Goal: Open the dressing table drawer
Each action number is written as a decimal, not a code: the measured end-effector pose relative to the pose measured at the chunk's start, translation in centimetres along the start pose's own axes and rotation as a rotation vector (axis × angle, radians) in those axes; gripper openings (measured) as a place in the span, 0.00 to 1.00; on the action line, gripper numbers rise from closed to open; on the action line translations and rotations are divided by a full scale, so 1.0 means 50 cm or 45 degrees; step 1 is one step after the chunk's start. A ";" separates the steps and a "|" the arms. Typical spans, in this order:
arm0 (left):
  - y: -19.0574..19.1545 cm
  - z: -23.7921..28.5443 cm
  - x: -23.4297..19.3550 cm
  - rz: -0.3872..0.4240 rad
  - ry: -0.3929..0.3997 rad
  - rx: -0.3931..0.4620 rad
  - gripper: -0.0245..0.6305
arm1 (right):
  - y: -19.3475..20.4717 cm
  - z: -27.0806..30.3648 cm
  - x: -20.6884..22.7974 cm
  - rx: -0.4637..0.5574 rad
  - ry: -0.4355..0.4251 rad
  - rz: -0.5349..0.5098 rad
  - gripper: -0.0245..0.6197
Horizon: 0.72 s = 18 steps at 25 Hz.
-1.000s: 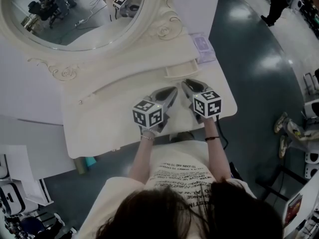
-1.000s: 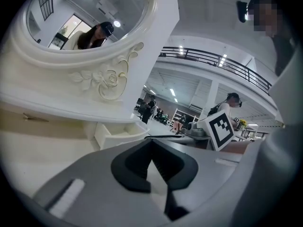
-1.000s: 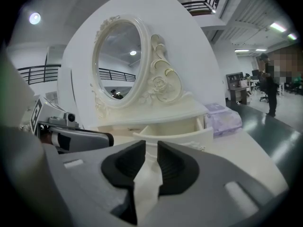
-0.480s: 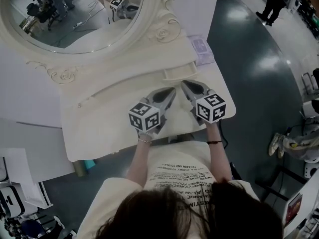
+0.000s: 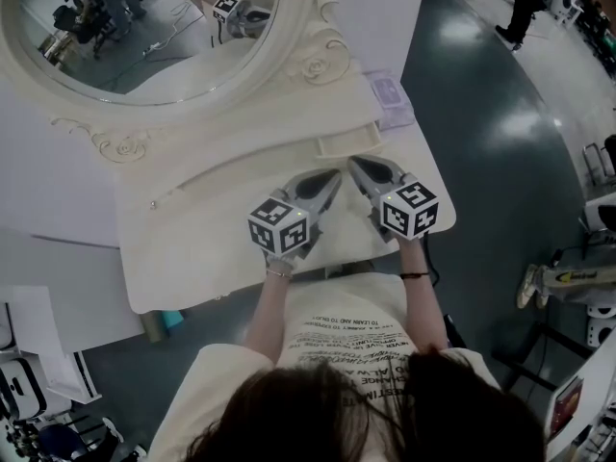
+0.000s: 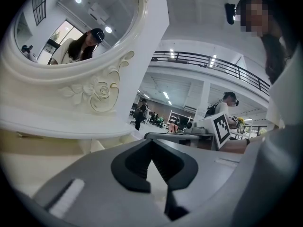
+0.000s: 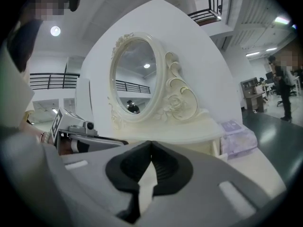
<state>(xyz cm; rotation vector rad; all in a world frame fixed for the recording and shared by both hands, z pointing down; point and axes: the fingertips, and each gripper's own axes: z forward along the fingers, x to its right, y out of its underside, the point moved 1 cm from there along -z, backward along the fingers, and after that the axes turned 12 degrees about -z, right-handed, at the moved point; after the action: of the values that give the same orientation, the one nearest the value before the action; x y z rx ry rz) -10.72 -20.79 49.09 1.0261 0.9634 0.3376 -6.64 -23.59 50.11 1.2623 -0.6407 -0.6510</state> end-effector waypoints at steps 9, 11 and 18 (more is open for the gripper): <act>0.004 0.003 -0.007 -0.005 0.003 -0.013 0.04 | -0.002 0.001 0.000 0.026 -0.006 -0.003 0.04; 0.006 0.005 -0.008 -0.004 0.005 -0.020 0.04 | -0.004 -0.001 0.002 0.037 -0.003 0.001 0.04; 0.000 0.010 -0.008 -0.011 0.017 -0.019 0.04 | -0.016 0.000 0.005 0.062 -0.010 -0.005 0.04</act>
<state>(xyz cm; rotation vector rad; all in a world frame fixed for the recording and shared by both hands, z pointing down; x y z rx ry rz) -10.56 -21.33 49.39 1.0068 0.9756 0.3448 -6.55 -23.92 49.35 1.3072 -0.6641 -0.6475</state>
